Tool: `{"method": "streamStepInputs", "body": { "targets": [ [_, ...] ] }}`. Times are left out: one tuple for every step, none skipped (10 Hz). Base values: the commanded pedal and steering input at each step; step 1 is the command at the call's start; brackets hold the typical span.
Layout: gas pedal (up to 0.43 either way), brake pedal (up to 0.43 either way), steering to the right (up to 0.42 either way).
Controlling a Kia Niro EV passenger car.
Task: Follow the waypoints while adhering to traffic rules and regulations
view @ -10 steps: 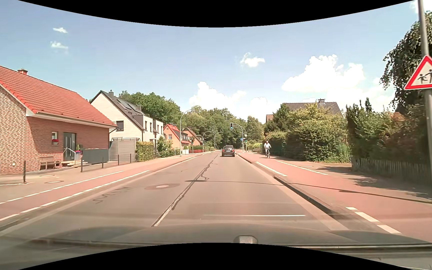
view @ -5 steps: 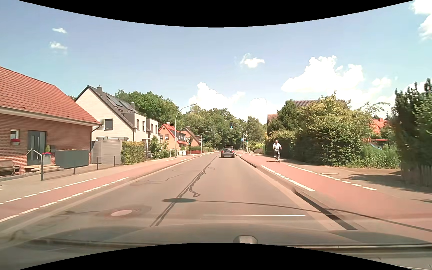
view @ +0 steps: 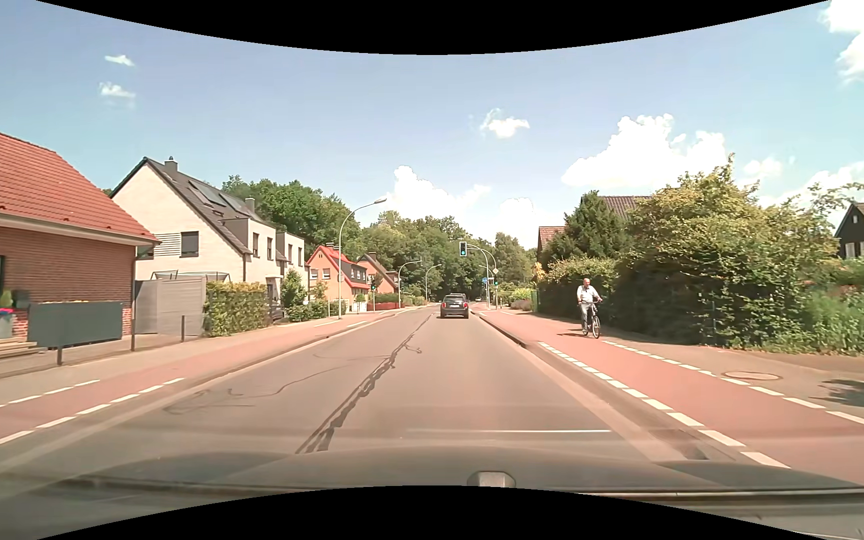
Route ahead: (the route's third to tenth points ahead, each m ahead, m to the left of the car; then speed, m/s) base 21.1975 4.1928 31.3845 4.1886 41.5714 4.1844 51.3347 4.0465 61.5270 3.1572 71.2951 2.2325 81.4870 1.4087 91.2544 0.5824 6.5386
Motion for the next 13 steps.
{"method": "streamStepInputs", "body": {
  "targets": [
    [0.157,0.018,0.001],
    [0.157,0.018,0.001],
    [0.157,0.018,0.001],
    [0.157,0.018,0.001],
    [0.15,0.018,0.001],
    [0.15,0.018,0.001],
    [0.15,0.018,0.001],
    [0.15,0.018,0.001],
    [0.157,0.018,0.001],
    [0.157,0.018,0.001],
    [0.157,0.018,0.001],
    [0.157,0.018,0.0],
    [0.157,0.018,0.0]
  ]
}}
